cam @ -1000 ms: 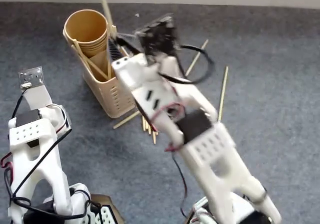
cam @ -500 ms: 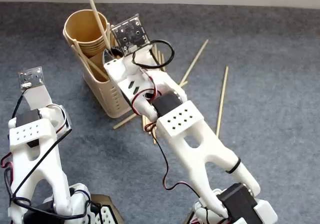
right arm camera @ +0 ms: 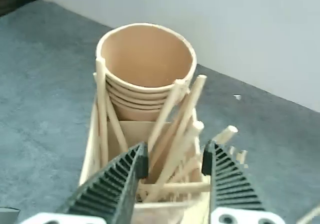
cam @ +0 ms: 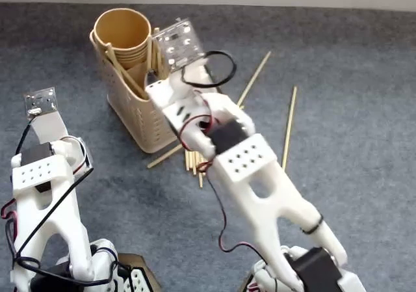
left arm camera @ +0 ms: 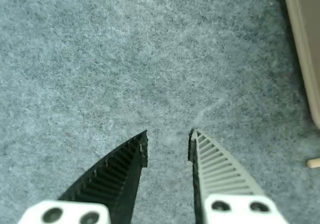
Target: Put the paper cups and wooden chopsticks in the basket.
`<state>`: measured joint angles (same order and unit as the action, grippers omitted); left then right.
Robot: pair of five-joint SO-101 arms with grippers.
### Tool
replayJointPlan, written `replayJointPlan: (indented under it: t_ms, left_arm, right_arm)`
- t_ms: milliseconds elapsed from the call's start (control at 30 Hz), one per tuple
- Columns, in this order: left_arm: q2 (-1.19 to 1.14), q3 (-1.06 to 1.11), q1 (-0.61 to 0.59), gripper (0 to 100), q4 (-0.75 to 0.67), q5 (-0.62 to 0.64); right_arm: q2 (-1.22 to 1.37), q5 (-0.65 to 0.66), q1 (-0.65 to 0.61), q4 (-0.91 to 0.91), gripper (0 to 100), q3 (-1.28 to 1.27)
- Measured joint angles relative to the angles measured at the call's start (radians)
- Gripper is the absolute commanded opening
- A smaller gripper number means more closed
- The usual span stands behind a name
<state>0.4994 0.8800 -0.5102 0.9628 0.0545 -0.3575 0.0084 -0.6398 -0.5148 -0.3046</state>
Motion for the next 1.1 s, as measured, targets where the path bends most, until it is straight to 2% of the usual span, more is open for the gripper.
replayJointPlan:
  t_ms: [100,233,333,400,533,633,767,967,1100]
  left_arm:
    - [0.0,0.0,0.002,17,0.0,0.0]
    - [0.0,0.0,0.031,17,0.0,0.0]
    - [0.0,0.0,0.035,17,0.0,0.0]
    - [0.0,0.0,0.035,17,0.0,0.0]
    - [0.0,0.018,0.035,17,0.0,0.0]
    - [0.0,0.018,0.025,17,0.0,0.002]
    - [0.0,0.018,-0.023,17,0.0,0.037]
    - [0.0,0.018,-0.029,17,0.0,0.044]
    - [0.0,0.014,-0.075,17,0.0,0.112]
  right_arm:
    - [-0.1,0.075,0.058,-0.187,18.7,0.086]
    - [-0.153,0.107,0.17,-0.537,18.7,0.282]
    - [-0.1,0.17,0.272,-0.769,18.7,0.368]
    - [-0.014,0.196,0.321,-0.858,18.7,0.384]
    - [0.233,0.204,0.425,-0.87,18.7,0.396]
    - [0.393,0.204,0.453,-0.858,18.7,0.416]
    - [0.508,0.204,0.463,-0.845,18.7,0.446]
    - [0.667,0.204,0.537,-0.767,18.7,0.448]
    - [0.824,0.216,0.568,-0.704,18.7,0.45]
